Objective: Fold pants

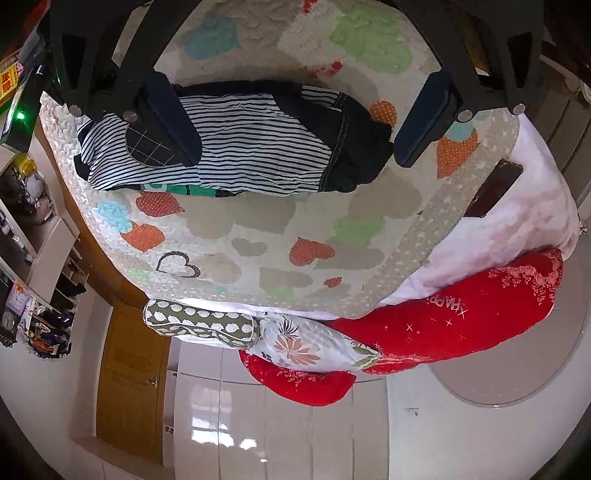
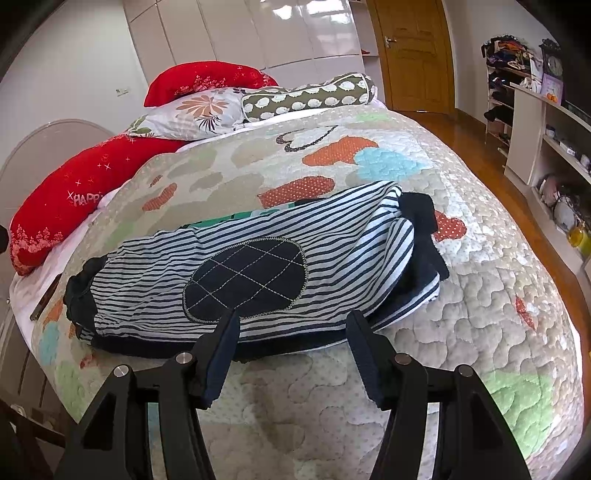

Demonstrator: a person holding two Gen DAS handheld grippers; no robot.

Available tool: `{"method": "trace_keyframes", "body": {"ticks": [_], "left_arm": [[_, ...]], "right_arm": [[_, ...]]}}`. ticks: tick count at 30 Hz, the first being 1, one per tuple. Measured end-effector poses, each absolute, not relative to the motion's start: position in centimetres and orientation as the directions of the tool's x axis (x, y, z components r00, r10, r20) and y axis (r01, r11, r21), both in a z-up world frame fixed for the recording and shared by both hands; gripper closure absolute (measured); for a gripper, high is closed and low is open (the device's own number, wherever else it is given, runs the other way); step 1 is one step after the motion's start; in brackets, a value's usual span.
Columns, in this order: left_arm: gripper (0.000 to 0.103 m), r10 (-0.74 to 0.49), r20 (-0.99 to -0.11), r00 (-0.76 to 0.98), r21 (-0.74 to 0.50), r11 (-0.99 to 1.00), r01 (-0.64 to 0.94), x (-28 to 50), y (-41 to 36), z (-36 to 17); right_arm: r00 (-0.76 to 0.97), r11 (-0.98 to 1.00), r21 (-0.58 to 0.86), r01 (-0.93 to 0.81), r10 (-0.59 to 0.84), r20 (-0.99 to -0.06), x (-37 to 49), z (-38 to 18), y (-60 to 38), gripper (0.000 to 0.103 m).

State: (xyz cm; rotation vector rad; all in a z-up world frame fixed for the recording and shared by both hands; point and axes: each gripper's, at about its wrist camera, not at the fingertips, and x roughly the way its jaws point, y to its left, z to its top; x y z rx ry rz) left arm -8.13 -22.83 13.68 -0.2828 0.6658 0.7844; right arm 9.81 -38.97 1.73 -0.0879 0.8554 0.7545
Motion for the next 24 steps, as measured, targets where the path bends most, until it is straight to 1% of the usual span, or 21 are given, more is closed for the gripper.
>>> {"method": "trace_keyframes", "body": {"ticks": [7, 9, 12, 14, 16, 18, 19, 20, 22, 24], "left_arm": [[0.000, 0.537, -0.673, 0.508, -0.003, 0.686, -0.728, -7.8, -22.4, 12.9], [0.000, 0.509, -0.686, 0.521, -0.020, 0.702, -0.712, -7.1, -22.1, 13.0], [0.000, 0.410, -0.689, 0.598, -0.083, 0.775, -0.627, -4.5, -21.9, 14.1], [0.000, 0.324, -0.709, 0.626, -0.114, 0.824, -0.556, -1.8, -21.8, 14.3], [0.000, 0.229, -0.737, 0.636, -0.142, 0.867, -0.477, 1.7, -21.9, 13.7], [0.000, 0.133, -0.772, 0.622, -0.178, 0.894, -0.412, 5.5, -21.9, 12.5], [0.004, 0.091, -0.784, 0.614, -0.196, 0.902, -0.384, 7.3, -22.0, 11.8], [0.013, 0.059, -0.793, 0.607, -0.207, 0.910, -0.359, 8.9, -22.3, 11.2], [0.021, 0.022, -0.809, 0.588, -0.217, 0.918, -0.333, 11.3, -23.0, 10.2], [0.021, -0.045, -0.821, 0.569, -0.251, 0.924, -0.289, 14.0, -23.9, 8.8]], "right_arm": [[0.421, 0.745, 0.222, -0.629, 0.567, -0.708, 9.9, 1.6, -39.1, 0.039], [0.424, 0.744, 0.225, -0.629, 0.571, -0.703, 9.9, 1.6, -39.3, 0.039], [0.482, 0.765, 0.233, -0.601, 0.579, -0.657, 10.3, 2.6, -40.5, 0.039], [0.527, 0.794, 0.244, -0.557, 0.565, -0.634, 11.1, 3.2, -41.8, 0.039], [0.544, 0.812, 0.266, -0.520, 0.555, -0.629, 12.1, 3.2, -42.9, 0.039], [0.545, 0.828, 0.276, -0.487, 0.535, -0.646, 13.3, 2.8, -43.7, 0.038], [0.538, 0.832, 0.285, -0.475, 0.531, -0.655, 13.8, 2.6, -44.0, 0.038], [0.527, 0.834, 0.299, -0.464, 0.531, -0.664, 14.4, 2.3, -44.3, 0.038], [0.513, 0.837, 0.322, -0.443, 0.531, -0.675, 15.2, 1.9, -44.8, 0.038], [0.508, 0.839, 0.339, -0.425, 0.531, -0.678, 16.0, 1.6, -45.2, 0.038]]}}
